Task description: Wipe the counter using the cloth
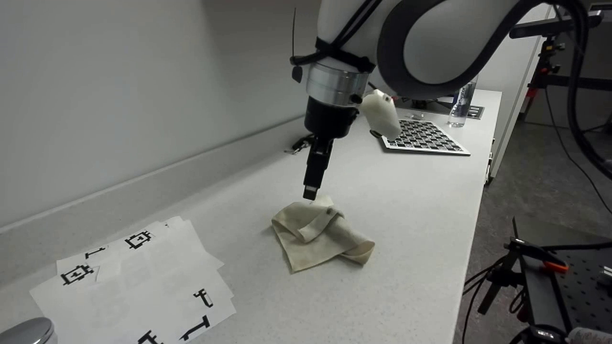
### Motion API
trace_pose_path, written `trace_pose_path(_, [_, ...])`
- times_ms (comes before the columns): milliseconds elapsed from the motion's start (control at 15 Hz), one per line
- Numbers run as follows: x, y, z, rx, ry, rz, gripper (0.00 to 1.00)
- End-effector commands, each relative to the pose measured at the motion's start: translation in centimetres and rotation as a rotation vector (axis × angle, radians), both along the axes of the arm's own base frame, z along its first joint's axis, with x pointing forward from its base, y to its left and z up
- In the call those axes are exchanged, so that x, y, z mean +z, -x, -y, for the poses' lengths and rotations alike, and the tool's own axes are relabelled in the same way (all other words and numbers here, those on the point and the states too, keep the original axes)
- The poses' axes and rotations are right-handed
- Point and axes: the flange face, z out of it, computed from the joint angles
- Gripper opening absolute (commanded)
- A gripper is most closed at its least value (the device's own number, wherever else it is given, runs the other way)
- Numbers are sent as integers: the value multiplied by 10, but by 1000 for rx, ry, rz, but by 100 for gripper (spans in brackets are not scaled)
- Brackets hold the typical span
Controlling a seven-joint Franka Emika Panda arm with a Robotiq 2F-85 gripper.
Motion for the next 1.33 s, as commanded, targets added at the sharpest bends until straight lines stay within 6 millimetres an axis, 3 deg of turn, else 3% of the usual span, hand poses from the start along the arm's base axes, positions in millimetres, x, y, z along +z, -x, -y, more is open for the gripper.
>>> trace_pose_path(0, [-16, -17, -6, 30, -8, -19, 100])
trace_pose_path(533, [-55, -21, 14, 56, -16, -106, 100])
trace_pose_path(1267, [-87, -41, 20, 67, -18, -207, 100])
